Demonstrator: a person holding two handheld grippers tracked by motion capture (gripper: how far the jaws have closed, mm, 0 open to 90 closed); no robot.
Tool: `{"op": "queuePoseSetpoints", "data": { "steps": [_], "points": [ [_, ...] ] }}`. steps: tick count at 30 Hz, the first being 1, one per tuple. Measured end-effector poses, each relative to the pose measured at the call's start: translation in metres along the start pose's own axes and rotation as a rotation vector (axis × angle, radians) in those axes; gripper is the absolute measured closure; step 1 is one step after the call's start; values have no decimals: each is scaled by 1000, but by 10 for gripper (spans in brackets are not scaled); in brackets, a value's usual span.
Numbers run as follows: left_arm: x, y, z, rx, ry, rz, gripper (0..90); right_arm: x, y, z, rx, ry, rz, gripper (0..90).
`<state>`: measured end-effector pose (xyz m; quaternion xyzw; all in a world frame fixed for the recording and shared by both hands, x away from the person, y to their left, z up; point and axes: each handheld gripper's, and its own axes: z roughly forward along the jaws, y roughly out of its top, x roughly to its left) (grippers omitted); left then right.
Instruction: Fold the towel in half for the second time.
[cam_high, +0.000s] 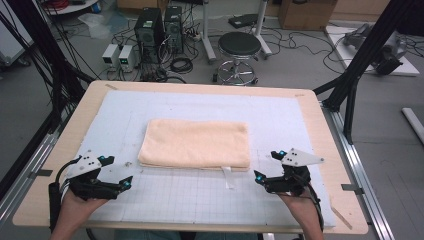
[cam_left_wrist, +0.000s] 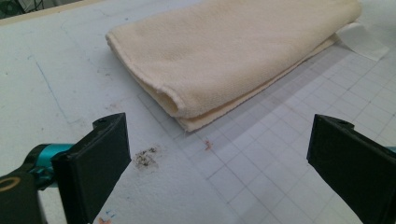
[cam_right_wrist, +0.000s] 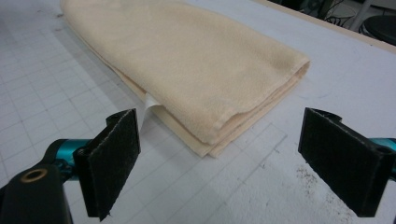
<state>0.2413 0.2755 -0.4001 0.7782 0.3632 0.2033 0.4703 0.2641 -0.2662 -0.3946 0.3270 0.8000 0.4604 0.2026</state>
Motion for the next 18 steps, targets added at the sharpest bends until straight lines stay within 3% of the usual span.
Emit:
{"op": "queuePoseSetpoints", "data": {
  "steps": [7,18],
  "points": [
    [-2,-6,-8,-10,4,-8,63,5,-8,-6,11,1,6,120],
    [-1,-8,-6,-28,10,0,63,5,-9,-4,23,3,-15,120]
  ]
}}
